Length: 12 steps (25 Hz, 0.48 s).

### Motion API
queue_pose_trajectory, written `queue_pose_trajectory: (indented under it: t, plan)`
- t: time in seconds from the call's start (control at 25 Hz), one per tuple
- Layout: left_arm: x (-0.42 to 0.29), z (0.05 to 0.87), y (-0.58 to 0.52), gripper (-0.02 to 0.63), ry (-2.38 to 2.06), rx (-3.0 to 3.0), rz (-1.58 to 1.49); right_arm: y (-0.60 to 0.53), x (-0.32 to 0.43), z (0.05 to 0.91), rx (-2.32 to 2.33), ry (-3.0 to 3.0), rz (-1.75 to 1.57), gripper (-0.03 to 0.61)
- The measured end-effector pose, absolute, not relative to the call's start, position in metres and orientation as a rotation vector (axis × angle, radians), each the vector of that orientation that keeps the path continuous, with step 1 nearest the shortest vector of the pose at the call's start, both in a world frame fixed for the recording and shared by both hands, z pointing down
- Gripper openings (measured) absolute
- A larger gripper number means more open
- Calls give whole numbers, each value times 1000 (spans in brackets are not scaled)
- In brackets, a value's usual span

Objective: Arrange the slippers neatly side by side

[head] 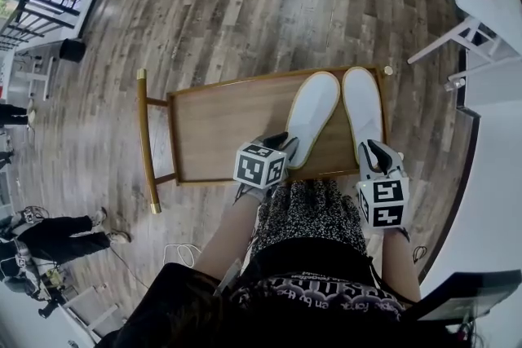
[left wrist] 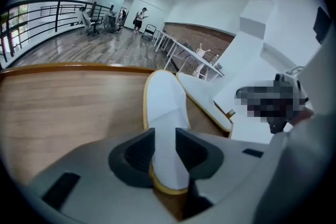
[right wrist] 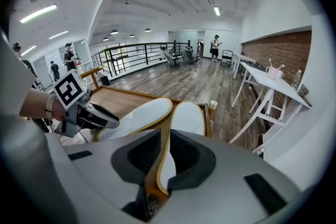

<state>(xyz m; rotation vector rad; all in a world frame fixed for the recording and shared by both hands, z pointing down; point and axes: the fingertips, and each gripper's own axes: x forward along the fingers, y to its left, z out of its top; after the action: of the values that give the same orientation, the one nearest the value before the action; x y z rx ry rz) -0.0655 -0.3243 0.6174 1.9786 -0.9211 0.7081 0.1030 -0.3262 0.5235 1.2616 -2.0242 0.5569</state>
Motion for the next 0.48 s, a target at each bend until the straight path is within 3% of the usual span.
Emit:
queue_pose_trajectory:
  t: [0.28, 0.48]
  plan:
    - [-25, 620, -299, 104, -712, 2113, 900, -326, 104, 527, 1260, -2019, 558, 55]
    - [-48, 594, -330, 104, -882, 2144, 767, -324, 107, 523, 1266, -2022, 554, 55]
